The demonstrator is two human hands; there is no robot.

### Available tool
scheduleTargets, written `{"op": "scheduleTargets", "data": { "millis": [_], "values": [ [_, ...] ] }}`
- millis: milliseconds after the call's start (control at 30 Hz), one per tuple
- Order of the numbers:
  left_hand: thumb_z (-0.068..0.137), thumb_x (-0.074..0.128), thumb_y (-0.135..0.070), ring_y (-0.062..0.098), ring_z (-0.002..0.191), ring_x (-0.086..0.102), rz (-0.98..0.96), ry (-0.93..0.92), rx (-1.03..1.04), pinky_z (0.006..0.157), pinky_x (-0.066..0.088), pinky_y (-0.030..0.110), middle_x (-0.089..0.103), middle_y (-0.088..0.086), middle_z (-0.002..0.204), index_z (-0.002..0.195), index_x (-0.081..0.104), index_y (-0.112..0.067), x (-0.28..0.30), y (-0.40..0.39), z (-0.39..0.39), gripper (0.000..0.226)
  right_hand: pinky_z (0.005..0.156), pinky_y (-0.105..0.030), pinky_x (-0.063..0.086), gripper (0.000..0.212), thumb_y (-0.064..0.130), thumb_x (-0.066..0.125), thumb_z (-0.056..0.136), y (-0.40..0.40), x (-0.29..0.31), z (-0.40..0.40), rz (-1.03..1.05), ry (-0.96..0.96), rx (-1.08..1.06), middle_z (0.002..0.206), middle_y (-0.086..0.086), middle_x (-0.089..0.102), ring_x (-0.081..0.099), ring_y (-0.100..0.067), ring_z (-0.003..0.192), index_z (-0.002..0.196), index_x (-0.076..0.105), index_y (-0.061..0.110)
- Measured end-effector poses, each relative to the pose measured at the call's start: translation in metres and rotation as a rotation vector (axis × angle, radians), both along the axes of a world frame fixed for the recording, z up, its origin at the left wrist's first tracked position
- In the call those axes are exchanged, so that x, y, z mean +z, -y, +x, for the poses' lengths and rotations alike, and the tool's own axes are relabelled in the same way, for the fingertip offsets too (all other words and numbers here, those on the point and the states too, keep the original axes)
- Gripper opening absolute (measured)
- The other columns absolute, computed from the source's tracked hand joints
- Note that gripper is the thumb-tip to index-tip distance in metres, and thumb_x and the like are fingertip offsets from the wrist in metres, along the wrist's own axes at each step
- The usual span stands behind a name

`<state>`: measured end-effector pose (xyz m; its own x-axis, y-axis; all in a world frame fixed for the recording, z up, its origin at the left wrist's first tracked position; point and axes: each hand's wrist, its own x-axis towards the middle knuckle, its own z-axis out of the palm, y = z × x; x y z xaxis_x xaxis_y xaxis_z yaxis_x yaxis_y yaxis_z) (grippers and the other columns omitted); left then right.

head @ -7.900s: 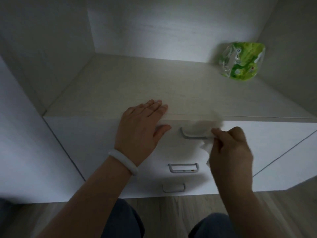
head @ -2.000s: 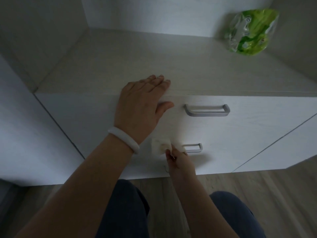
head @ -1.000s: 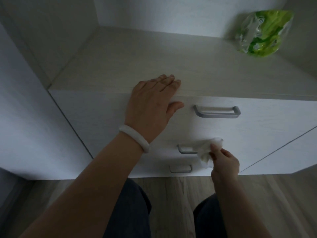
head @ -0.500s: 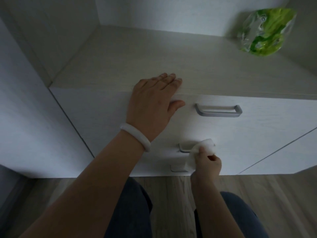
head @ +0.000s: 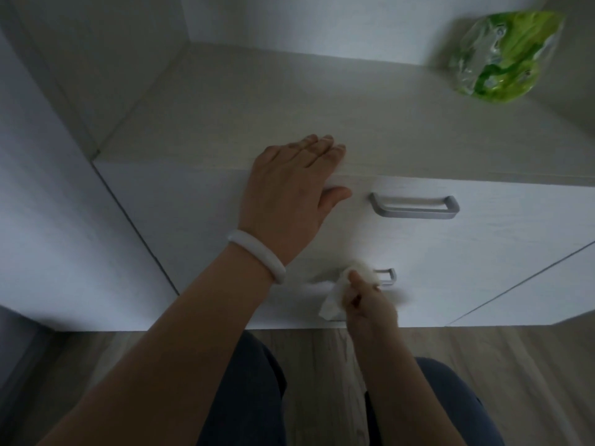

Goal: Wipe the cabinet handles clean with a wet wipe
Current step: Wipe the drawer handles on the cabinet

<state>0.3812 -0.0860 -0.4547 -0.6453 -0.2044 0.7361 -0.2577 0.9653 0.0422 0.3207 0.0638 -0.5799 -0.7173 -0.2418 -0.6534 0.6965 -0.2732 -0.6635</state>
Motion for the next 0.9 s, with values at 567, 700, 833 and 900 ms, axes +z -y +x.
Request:
{"op": "scheduleTargets", "data": {
  "millis": [567,700,833,900],
  "values": [
    [0.09,0.053,-0.048,0.019,0.124,0.055,0.002,0.019,-0.004,0.098,0.029,0.033,0.06,0.0,0.134,0.128,0.06,-0.019,0.0,0.001,0.0,0.049,0.079,-0.04,0.056,0.036,0.006,0.068,0.085,0.022,-0.024,0.008,-0.023,-0.042,0.059,0.104,-0.014,0.068,0.067,-0.025,0.088,0.118,0.059,-0.001],
    [0.09,0.053,-0.048,0.019,0.123,0.056,0.002,0.014,-0.002,0.097,0.029,0.033,0.06,0.001,0.134,0.128,0.06,-0.019,0.001,0.002,0.001,0.049,0.046,-0.019,0.051,0.028,0.006,0.065,0.086,-0.006,-0.021,-0.007,-0.072,-0.062,0.141,0.074,-0.006,0.07,0.066,-0.009,0.054,0.112,0.06,-0.003],
    [0.09,0.052,-0.049,0.019,0.124,0.055,0.012,0.008,-0.008,0.099,0.029,0.033,0.06,0.001,0.134,0.128,0.06,-0.018,0.0,0.001,0.001,0.049,0.068,-0.026,0.058,0.037,0.009,0.065,0.086,-0.039,-0.016,-0.036,0.016,-0.105,0.014,0.103,-0.016,0.067,0.067,-0.02,0.082,0.119,0.06,-0.006],
    [0.091,0.052,-0.049,0.019,0.125,0.055,0.01,0.009,0.0,0.099,0.027,0.032,0.059,0.001,0.134,0.128,0.06,-0.019,-0.001,0.001,0.001,0.049,0.072,-0.027,0.056,0.034,0.01,0.068,0.085,-0.052,-0.009,-0.05,0.123,-0.16,-0.061,0.104,-0.018,0.067,0.065,-0.02,0.081,0.116,0.062,-0.004]
  ]
}}
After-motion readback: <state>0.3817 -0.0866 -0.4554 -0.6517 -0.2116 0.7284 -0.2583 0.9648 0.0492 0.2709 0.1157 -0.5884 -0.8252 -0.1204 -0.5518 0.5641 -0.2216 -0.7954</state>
